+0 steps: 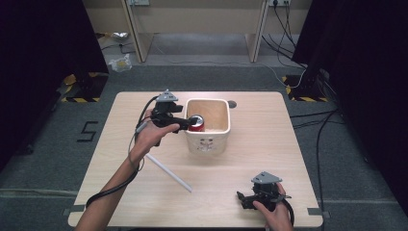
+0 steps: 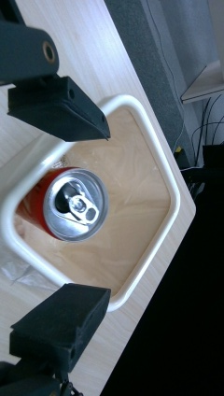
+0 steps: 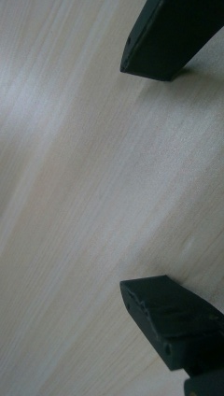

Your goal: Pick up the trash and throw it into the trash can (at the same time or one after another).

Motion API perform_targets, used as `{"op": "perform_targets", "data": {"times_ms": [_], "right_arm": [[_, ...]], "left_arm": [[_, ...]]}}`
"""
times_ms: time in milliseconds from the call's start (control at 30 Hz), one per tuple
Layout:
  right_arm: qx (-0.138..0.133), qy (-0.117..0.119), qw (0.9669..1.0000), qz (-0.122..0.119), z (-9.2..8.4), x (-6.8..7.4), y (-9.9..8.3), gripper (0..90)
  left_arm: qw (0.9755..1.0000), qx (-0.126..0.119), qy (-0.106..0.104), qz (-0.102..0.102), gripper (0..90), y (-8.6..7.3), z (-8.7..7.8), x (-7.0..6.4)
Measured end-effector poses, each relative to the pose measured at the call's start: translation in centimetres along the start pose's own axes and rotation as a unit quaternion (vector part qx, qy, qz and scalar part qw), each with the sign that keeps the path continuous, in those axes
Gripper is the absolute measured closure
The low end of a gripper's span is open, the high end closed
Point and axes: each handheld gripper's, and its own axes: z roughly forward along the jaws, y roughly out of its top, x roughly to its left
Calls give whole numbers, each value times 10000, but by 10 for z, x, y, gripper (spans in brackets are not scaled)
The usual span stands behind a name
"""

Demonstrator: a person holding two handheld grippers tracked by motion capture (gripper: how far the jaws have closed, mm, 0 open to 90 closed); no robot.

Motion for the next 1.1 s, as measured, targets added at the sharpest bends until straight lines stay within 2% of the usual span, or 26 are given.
{"op": "perform_targets", "data": {"times_ms": [333,767,1100], "right_arm": [[-2,-10,10000,-11,0,0,0,4],[-3,-10,10000,-12,0,0,0,3],[13,-9,10000,-3,0,0,0,3]], "left_arm": [[9997,-69,191,-129,191,-14,-27,12],[9994,-62,306,-161,192,-36,-38,17],[9990,29,324,-290,198,-76,-37,11]]}}
